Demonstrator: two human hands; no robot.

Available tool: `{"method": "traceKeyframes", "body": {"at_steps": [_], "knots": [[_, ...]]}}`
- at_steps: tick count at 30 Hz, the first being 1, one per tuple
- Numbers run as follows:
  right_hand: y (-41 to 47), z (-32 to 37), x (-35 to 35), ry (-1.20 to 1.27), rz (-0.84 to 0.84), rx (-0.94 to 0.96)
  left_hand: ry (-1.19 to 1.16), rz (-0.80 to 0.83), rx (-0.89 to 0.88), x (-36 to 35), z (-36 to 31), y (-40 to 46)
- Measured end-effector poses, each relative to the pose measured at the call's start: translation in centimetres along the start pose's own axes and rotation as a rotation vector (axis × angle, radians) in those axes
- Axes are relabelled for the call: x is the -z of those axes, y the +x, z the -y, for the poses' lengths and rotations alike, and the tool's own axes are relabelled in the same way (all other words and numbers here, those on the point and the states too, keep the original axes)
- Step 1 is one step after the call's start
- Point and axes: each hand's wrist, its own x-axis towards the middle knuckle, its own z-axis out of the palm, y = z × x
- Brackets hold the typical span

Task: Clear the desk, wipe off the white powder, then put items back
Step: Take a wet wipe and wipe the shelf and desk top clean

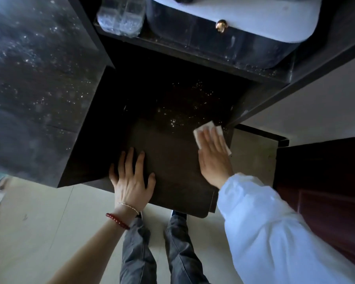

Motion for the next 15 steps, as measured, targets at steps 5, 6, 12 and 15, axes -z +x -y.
{"method": "traceKeyframes", "body": {"at_steps": [5,6,12,15], "knots": [[3.6,2.3,-0.6,-0.021,0.010,-0.258,-0.013,0.000,0.029,0.5,1.3,1.7],[2.8,3.0,-0.8,-0.020,-0.002,-0.199,-0.013,0.009,0.023,0.5,1.5,1.7],[-0.4,2.8,-1.4,-0.194,0.075,0.399,0.017,0.002,-0.006,0.1,2.1,1.5],[5.2,1.5,-0.1,-0.101,-0.034,-0.076,0.044,-0.024,-0.012,-0.2,2.1,1.5]]}}
